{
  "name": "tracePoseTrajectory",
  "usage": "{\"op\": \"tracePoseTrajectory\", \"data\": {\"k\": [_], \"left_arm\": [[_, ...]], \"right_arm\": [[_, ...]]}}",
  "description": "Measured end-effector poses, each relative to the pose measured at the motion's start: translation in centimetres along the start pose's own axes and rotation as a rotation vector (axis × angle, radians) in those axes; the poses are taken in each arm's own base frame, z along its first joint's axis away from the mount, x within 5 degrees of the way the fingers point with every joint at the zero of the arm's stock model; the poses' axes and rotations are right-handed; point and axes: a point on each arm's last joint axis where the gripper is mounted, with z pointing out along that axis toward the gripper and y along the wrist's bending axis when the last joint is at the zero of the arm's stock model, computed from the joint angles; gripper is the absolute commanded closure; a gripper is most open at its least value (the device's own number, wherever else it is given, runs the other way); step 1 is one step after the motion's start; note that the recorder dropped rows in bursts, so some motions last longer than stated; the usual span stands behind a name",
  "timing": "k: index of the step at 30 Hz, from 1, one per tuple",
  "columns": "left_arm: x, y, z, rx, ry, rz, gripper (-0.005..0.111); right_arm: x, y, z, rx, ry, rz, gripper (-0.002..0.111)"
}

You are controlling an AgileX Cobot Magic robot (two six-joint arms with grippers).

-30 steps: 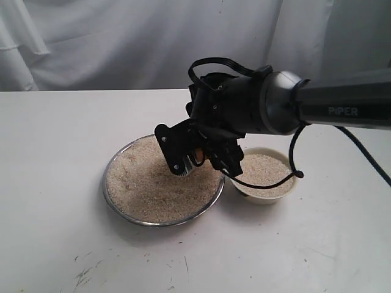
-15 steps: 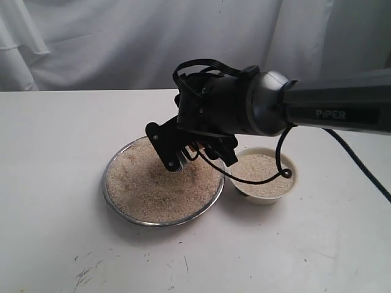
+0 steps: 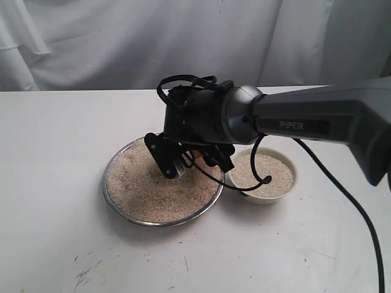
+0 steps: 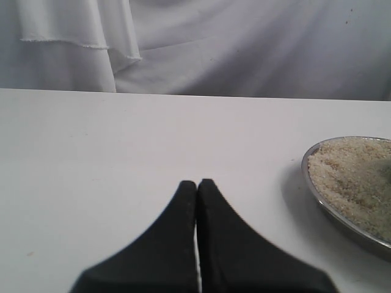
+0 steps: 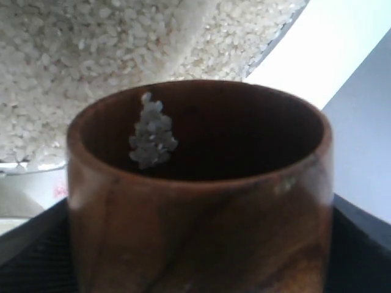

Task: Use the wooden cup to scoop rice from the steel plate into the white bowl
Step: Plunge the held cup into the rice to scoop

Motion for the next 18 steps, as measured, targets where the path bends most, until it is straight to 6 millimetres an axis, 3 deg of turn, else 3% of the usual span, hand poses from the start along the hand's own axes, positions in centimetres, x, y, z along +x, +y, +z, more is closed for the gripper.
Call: {"op": "tracePoseTrajectory", "data": {"k": [13, 18], "left_arm": [[0.0, 0.0, 0.0, 0.0, 0.0, 0.0, 0.107], [0.0, 0.0, 0.0, 0.0, 0.0, 0.0, 0.107]], "right_arm": [[-1.2, 1.1, 1.3, -0.039, 0.027, -0.048, 0.108], [-3.8, 2.1, 1.6, -0.042, 0.02, -0.121, 0.108]]}}
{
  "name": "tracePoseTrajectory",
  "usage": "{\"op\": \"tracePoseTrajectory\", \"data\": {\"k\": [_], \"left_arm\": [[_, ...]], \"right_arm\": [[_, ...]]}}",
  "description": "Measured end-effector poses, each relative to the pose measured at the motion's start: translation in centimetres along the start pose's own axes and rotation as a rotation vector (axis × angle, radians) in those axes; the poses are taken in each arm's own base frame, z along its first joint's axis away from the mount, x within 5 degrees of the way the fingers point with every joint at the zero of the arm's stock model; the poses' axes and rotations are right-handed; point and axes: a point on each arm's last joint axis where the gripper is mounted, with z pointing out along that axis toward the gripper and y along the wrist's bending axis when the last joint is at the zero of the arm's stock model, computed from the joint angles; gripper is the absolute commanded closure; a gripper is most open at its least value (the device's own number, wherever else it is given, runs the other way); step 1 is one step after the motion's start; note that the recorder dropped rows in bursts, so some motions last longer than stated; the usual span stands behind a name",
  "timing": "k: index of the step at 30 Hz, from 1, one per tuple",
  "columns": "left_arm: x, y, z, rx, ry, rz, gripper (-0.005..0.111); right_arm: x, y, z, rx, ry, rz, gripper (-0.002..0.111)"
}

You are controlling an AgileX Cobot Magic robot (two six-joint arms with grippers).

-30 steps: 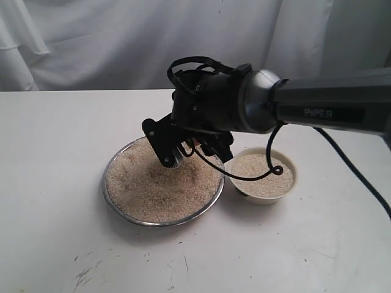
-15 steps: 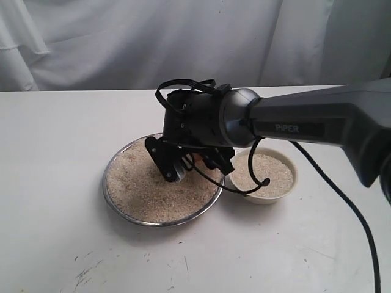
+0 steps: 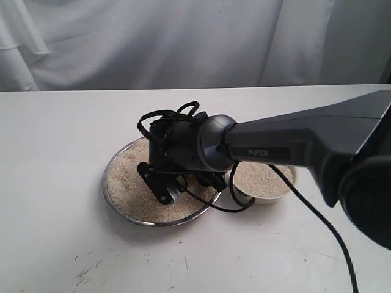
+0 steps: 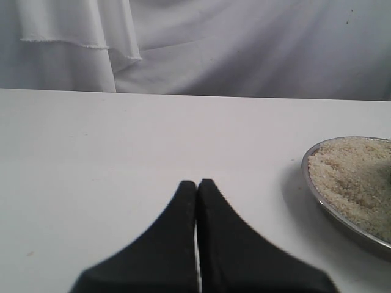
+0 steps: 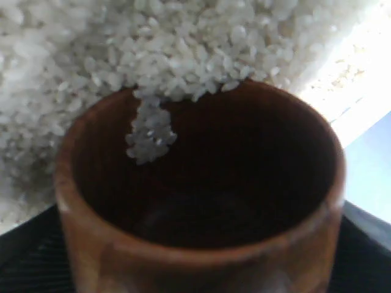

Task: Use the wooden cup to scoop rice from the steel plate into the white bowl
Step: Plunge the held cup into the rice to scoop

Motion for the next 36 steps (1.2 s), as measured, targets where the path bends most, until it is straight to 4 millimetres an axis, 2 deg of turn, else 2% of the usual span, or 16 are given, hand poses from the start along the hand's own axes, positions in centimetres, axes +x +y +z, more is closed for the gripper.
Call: {"op": "tracePoseTrajectory", "data": {"k": [14, 31, 36], "left_arm": [[0.0, 0.0, 0.0, 0.0, 0.0, 0.0, 0.107], [0.0, 0.0, 0.0, 0.0, 0.0, 0.0, 0.107], [0.0, 0.0, 0.0, 0.0, 0.0, 0.0, 0.107]], "right_arm": [[-2.7, 0.1, -1.0, 0.049, -0.033, -0.026, 0.108], [-4.0, -0.1, -1.7, 0.082, -0.083, 0.049, 0.108], [-4.4, -0.8, -2.2, 0.071, -0.147, 0.139, 0.108]]}}
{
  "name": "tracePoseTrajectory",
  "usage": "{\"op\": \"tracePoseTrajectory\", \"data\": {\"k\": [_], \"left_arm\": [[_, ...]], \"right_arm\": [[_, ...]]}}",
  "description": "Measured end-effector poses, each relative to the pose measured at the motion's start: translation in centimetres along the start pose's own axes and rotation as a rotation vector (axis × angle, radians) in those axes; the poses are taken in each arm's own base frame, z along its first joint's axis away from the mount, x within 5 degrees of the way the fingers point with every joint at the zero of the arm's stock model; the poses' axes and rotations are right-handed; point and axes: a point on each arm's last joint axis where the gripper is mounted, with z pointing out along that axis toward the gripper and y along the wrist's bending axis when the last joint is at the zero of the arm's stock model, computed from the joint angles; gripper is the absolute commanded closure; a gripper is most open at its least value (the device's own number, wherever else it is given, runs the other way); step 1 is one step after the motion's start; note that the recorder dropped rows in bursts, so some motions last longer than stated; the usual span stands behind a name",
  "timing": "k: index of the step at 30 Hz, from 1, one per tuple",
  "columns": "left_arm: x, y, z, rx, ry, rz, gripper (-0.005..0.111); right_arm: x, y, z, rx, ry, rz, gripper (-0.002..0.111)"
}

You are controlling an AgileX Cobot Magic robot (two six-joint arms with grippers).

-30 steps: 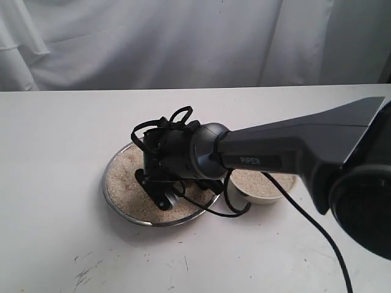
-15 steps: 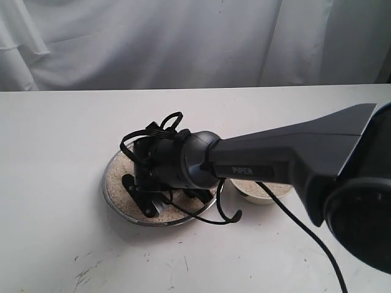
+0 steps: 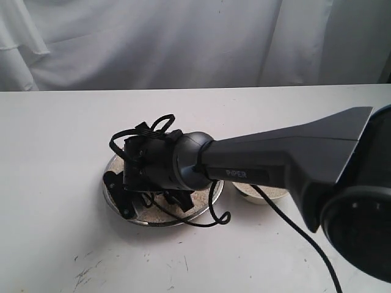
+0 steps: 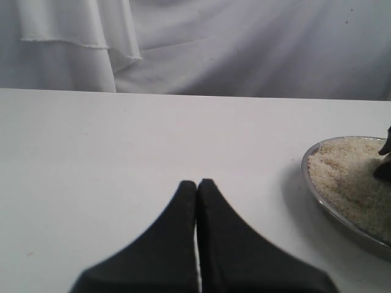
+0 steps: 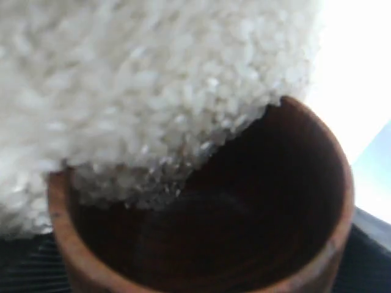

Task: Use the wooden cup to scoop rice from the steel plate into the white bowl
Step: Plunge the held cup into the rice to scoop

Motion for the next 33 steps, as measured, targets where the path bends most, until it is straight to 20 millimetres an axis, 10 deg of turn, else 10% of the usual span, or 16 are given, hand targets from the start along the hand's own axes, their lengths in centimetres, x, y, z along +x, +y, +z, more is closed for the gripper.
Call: {"op": "tracePoseTrajectory", "data": {"k": [33], "left_arm": [[0.0, 0.0, 0.0, 0.0, 0.0, 0.0, 0.107]], "right_arm": [[1.8, -1.2, 2.2, -0.158, -0.28, 0.63, 0.108]]}}
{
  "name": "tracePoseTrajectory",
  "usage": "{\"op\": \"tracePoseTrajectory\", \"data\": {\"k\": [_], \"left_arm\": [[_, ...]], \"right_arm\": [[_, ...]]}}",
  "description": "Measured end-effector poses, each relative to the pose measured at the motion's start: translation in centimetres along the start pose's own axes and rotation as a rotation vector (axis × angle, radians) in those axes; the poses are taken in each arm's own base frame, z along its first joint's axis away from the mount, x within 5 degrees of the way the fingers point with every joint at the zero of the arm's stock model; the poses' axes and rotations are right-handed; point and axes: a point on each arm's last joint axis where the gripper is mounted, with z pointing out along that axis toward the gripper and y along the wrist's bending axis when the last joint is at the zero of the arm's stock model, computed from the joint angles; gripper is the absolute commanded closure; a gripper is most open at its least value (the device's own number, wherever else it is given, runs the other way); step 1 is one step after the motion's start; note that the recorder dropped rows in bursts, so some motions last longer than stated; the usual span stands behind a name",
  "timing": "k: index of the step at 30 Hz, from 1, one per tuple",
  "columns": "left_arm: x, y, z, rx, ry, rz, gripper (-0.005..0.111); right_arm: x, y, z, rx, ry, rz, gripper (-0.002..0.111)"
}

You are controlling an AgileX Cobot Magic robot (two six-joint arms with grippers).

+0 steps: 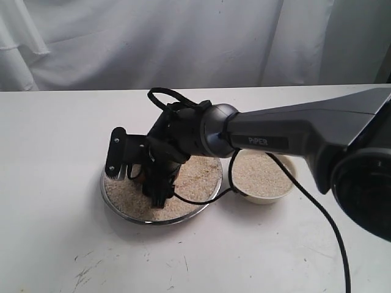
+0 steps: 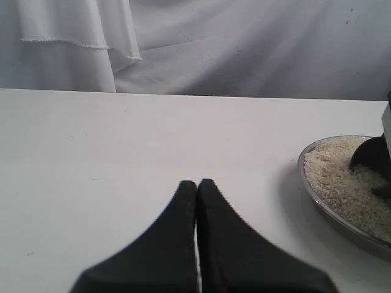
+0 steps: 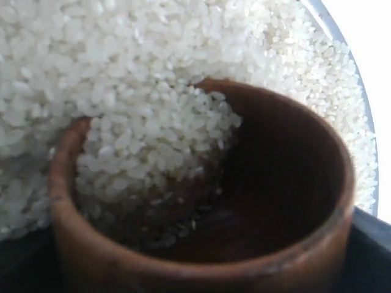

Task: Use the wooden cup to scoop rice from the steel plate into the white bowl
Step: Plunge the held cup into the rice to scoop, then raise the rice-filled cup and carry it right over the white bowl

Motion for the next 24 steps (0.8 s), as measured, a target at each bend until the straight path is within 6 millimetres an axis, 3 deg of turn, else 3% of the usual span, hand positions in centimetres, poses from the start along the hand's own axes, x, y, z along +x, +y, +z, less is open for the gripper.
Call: {"op": "tracePoseTrajectory", "data": {"k": [13, 24], "left_arm": [[0.0, 0.0, 0.0, 0.0, 0.0, 0.0, 0.107], [0.0, 0.0, 0.0, 0.0, 0.0, 0.0, 0.107]], "right_arm": [[0.4, -0.4, -0.4, -0.029, 0.002, 0.074, 0.108], [1.6, -3.0, -3.7, -0.093, -0.05, 0.171, 0.108]]}}
